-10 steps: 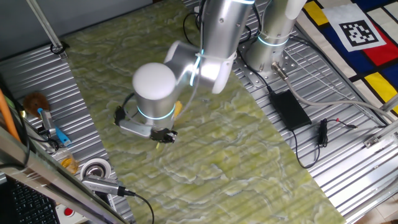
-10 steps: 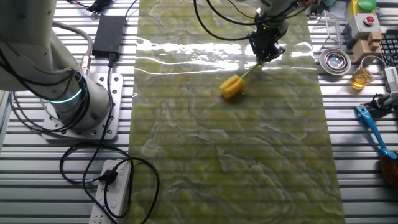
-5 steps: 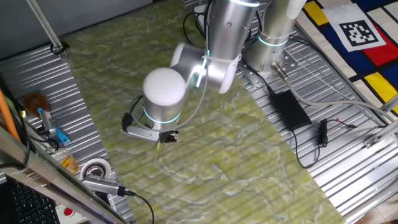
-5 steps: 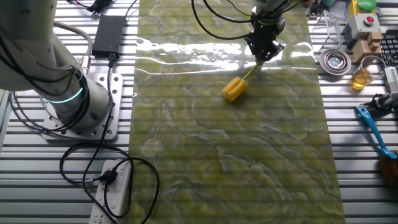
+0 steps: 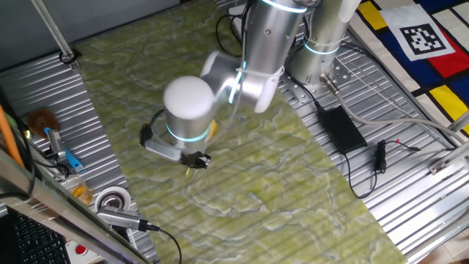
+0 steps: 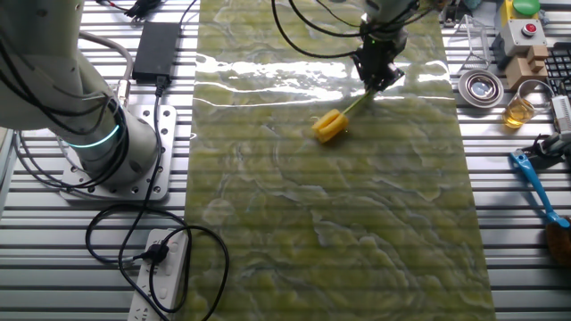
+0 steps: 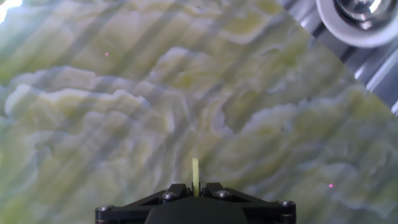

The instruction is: Scrub the table with a brush

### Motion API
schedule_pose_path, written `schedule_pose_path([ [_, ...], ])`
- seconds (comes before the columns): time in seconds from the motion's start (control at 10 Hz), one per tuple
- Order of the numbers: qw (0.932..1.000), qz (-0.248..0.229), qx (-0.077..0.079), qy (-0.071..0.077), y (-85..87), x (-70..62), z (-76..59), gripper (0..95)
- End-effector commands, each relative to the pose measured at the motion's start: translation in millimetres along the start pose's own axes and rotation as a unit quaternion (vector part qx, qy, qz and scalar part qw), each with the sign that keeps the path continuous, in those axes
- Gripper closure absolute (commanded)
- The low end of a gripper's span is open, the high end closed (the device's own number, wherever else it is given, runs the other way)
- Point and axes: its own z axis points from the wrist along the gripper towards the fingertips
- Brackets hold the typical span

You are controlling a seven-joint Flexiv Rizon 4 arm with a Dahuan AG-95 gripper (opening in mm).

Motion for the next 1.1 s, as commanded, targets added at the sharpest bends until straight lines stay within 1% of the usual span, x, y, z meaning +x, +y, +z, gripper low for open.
schedule_pose_path([
  [0.1,0.9989,0.035,-0.031,-0.003,4.0,1.9,4.1,95.0],
  [0.5,0.9979,0.049,-0.043,-0.002,4.2,1.6,3.1,95.0],
  [0.7,0.9971,0.056,-0.052,-0.001,3.9,1.1,0.2,95.0],
  [0.9,0.9968,0.058,-0.055,-0.001,3.6,0.6,-2.9,95.0],
  [1.0,0.9966,0.060,-0.057,-0.002,3.6,0.6,-3.2,95.0],
  [1.1,0.9960,0.063,-0.063,-0.008,3.5,0.5,-3.7,95.0],
])
